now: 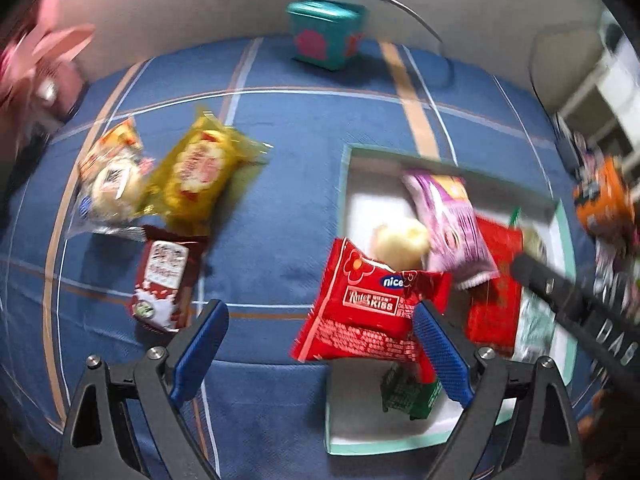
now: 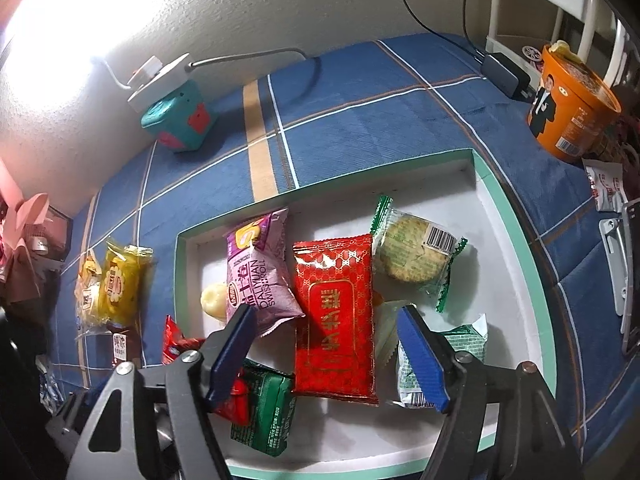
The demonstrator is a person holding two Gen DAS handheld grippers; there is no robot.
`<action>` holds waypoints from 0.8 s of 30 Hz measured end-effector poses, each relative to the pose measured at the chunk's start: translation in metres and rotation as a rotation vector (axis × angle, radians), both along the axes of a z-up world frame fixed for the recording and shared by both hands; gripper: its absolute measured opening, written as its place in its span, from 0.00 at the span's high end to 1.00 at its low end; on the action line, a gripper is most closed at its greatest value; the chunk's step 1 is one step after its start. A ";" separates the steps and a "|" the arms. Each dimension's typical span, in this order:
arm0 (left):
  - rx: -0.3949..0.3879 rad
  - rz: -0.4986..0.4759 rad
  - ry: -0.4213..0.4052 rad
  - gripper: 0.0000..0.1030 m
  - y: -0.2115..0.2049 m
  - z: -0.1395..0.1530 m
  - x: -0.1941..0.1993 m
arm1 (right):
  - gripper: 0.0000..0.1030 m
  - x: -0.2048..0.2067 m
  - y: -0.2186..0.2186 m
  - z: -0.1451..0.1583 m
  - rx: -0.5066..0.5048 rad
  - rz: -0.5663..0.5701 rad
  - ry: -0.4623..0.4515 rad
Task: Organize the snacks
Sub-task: 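Withdraw both grippers from the tray toward the remaining snacks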
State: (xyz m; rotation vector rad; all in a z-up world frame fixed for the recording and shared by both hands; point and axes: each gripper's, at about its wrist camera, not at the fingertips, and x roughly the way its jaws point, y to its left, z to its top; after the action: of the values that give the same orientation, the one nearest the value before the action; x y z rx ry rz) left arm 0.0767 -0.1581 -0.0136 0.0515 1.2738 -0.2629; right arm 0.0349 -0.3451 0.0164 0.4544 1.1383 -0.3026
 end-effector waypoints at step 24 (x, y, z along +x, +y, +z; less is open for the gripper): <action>0.021 0.106 0.032 0.06 0.027 -0.023 0.014 | 0.26 0.006 0.033 0.009 -0.048 0.080 -0.013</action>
State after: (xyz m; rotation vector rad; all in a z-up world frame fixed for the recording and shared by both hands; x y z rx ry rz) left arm 0.0904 -0.1308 -0.0367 -0.0022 1.3071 -0.1596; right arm 0.0406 -0.3123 0.0253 0.3668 1.1314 -0.2566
